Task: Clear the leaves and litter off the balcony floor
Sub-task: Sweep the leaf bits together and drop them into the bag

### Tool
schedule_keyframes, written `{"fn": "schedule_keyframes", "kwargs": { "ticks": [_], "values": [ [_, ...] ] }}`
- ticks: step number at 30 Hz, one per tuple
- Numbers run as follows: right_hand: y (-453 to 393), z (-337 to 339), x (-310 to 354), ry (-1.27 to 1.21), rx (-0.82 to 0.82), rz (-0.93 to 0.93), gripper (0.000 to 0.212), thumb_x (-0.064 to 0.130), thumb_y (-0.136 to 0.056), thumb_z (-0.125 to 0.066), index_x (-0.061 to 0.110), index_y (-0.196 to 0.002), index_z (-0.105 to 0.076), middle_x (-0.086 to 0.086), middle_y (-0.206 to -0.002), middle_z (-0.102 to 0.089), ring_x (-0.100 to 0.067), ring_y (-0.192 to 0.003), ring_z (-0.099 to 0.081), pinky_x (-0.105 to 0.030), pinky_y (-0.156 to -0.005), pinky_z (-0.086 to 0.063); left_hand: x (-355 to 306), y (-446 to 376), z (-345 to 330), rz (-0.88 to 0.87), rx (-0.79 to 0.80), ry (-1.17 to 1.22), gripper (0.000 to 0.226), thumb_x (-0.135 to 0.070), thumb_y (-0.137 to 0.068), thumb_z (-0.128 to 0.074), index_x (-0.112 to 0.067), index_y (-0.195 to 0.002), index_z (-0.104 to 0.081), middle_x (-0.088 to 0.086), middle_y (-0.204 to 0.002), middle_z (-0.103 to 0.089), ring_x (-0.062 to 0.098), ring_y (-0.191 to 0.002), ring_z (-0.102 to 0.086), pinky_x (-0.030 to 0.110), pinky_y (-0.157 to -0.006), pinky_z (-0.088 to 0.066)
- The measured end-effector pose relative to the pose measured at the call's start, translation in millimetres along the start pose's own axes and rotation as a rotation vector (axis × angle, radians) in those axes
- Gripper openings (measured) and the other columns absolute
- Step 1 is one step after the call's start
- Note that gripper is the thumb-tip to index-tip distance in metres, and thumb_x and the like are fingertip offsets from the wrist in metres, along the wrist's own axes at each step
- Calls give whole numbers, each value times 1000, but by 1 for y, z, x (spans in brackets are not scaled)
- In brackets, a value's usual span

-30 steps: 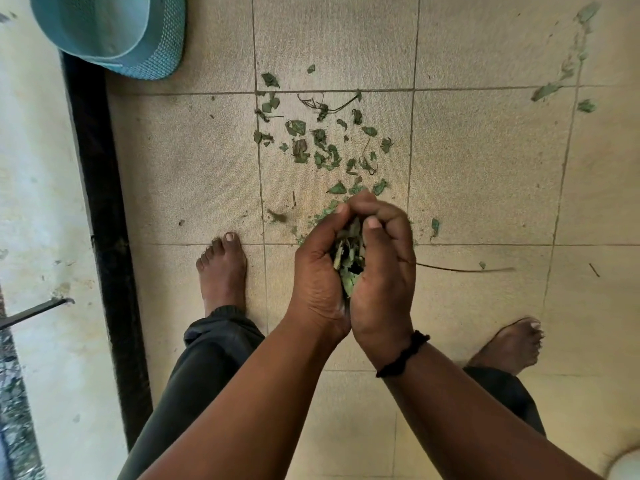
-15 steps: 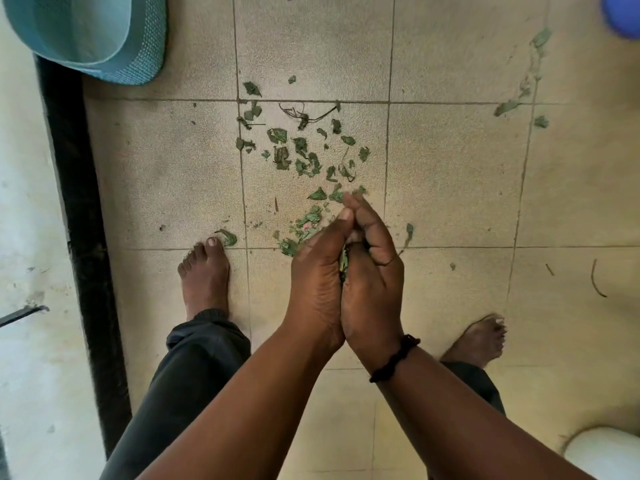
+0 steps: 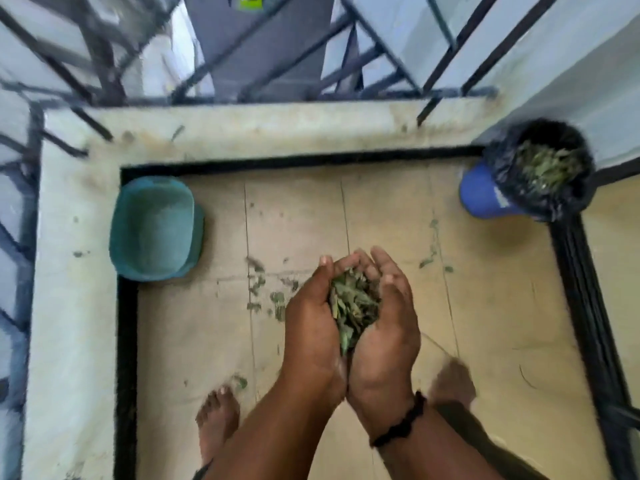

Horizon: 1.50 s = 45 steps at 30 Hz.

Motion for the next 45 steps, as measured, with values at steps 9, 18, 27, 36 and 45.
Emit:
{"fn": "schedule_keyframes", "kwargs": {
  "ticks": [9, 18, 27, 36, 45],
  "values": [
    [-196, 81, 35, 17, -206, -274, 25, 3, -102, -43, 6, -99, -68, 0, -79, -75, -10, -71, -72, -18, -62, -55, 88, -179, -83, 31, -298, -283, 23, -25, -97, -59, -13, -92, -77, 8, -97, -76, 24, -96, -71, 36, -91, -51],
    [-435, 217, 202, -43, -445, -25, 21, 10, -97, -49, 5, -97, -70, -8, -95, -71, -22, -88, -68, -27, -77, -56, 215, -347, -336, 47, -11, -602, 21, -18, -98, -56, -8, -91, -72, 9, -91, -74, 20, -81, -68, 29, -75, -55],
    [-535, 289, 223, 222, -537, -183, 61, 55, -88, -53, 13, -133, -52, 1, -99, -59, -23, -93, -56, -37, -92, -44, 215, -436, -382, 183, 183, -743, 85, -77, -92, -18, -18, -147, -44, 13, -144, -52, 32, -127, -53, 47, -99, -47],
    [-380, 265, 138, 669, -334, 327, 10, 13, -98, -55, 20, -104, -53, 16, -95, -55, 12, -82, -51, -5, -72, -40, 142, -339, -198, 20, -32, -739, 62, -60, -101, -23, -18, -135, -54, 2, -135, -60, 21, -126, -54, 33, -102, -42],
    [-217, 228, 24, 1000, -30, 50, 14, 10, -96, -56, 24, -96, -59, 6, -97, -65, -15, -91, -61, -28, -80, -50, 48, -138, 35, 78, -342, -685, 55, -59, -100, -24, -21, -112, -64, 1, -114, -70, 18, -109, -63, 35, -92, -45]
  ]
}}
Point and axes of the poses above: each hand's wrist, its own y-axis away from the middle knuckle, its own z-axis out of the back of the hand, x = y × z, the point moved 3 cm from there along -y, towards the middle knuckle
